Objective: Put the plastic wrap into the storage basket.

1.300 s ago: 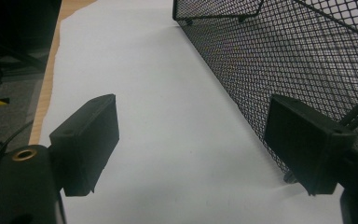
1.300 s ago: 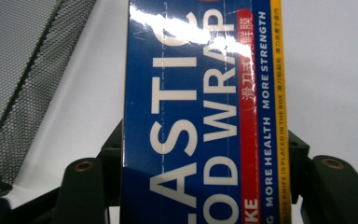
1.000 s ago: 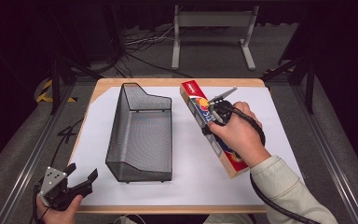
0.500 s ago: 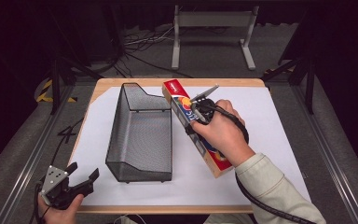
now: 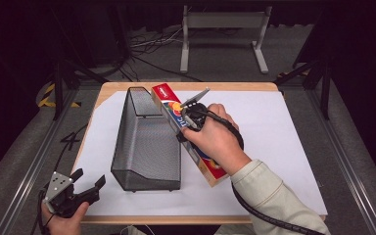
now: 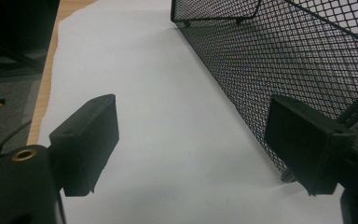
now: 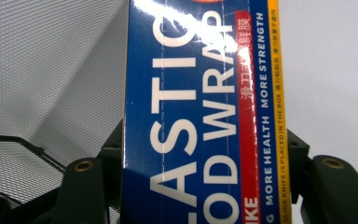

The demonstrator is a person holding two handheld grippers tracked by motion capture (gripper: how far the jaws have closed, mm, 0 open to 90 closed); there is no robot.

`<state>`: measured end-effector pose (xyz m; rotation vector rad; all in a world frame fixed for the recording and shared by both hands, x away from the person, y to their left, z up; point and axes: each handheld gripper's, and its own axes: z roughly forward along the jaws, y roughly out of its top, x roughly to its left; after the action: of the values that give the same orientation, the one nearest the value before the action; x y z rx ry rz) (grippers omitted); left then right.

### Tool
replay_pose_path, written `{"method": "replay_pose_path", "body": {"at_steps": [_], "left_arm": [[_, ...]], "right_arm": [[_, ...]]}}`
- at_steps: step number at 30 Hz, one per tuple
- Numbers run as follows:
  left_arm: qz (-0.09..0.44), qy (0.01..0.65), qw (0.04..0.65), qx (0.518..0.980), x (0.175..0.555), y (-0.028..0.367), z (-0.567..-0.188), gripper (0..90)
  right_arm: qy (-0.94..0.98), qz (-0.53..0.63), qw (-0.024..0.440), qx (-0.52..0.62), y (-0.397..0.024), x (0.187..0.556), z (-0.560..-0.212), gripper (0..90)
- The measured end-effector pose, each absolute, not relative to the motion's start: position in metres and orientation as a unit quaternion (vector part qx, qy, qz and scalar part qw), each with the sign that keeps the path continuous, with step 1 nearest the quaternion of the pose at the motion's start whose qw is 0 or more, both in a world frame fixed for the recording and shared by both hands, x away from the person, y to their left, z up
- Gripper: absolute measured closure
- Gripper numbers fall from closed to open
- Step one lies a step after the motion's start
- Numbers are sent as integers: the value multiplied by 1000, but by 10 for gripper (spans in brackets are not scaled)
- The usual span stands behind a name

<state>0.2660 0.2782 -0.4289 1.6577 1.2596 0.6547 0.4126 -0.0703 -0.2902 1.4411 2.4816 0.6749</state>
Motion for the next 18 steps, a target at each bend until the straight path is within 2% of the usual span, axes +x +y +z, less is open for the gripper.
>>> {"method": "replay_pose_path", "body": {"at_steps": [18], "left_arm": [[266,511,462,674,267,278,-429,186]], "right_arm": [[841,232,77,483,-22,410,-297,399]]}}
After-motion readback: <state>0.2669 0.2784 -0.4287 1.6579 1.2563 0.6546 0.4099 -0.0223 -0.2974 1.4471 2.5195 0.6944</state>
